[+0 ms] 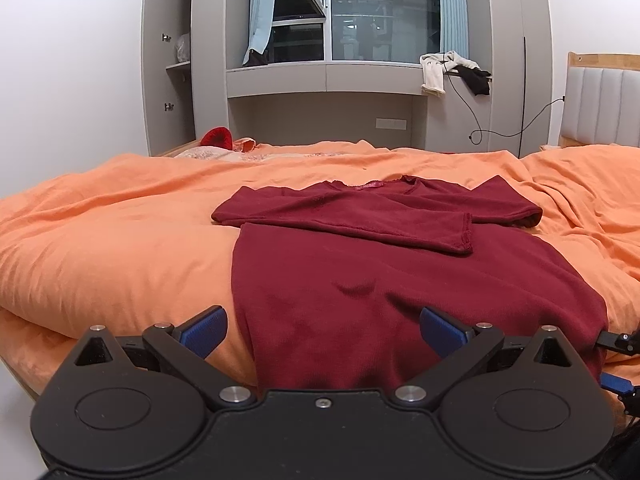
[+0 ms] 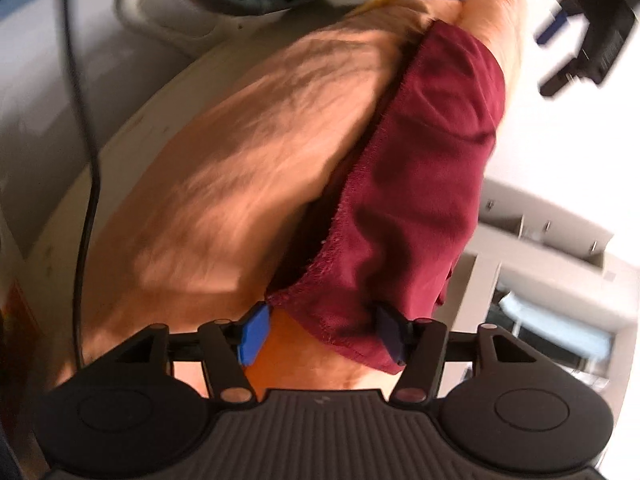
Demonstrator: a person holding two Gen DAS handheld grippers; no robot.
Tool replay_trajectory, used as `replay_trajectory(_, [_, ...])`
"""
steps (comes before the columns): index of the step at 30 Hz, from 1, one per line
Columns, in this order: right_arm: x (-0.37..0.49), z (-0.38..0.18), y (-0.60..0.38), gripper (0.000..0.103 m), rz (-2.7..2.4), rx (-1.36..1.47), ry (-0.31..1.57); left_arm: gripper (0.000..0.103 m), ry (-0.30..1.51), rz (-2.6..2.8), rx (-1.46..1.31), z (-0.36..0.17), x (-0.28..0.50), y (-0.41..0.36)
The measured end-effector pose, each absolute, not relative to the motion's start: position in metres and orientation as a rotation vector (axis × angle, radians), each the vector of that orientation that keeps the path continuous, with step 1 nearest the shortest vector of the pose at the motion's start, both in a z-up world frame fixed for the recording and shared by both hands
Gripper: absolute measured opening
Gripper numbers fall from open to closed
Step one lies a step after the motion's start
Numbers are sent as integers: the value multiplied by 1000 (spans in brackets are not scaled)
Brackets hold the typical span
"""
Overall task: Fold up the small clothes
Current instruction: 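Grasp the shirt hem edge with the right gripper, then grasp the hem with the left gripper while the right gripper holds the hem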
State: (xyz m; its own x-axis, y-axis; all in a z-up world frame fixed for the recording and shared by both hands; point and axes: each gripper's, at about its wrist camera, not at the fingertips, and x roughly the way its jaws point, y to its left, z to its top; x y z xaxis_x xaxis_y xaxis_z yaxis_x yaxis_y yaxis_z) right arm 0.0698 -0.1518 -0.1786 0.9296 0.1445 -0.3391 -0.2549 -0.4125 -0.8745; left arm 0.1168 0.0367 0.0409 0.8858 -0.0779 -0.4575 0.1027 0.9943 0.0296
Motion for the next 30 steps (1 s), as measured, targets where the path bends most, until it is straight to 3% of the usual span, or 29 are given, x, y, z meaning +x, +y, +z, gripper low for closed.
replay_trajectory(3, [67, -187, -163, 74, 449, -2049, 15, 102, 473, -93, 50, 41, 116, 36])
replay_trajectory(6, [67, -193, -166, 74, 447, -2085, -38, 102, 473, -92, 49, 41, 116, 35])
replay_trajectory(8, [68, -194, -165, 64, 441, -2079, -78, 102, 475, -93, 46, 42, 116, 35])
replay_trajectory(10, [68, -192, -162, 39, 436, -2051, -118, 102, 473, -93, 46, 42, 114, 35])
replay_trajectory(11, [68, -190, -161, 32, 439, -2033, -133, 102, 471, -92, 48, 43, 114, 35])
replay_trajectory(12, [66, -186, -159, 17, 447, -2008, -147, 102, 469, -91, 50, 43, 113, 35])
replay_trajectory(13, [64, -181, -158, 9, 462, -1981, -154, 102, 466, -89, 51, 44, 112, 35])
replay_trajectory(17, [52, -144, -147, 7, 514, -1764, -109, 102, 446, -96, 52, 45, 108, 37])
replay_trajectory(24, [64, -20, -134, 7, 492, -1105, 44, 102, 362, -203, 57, 44, 94, 37])
replay_trajectory(30, [94, 57, -148, 7, 494, -727, 108, 102, 293, -342, 157, 33, 73, 16])
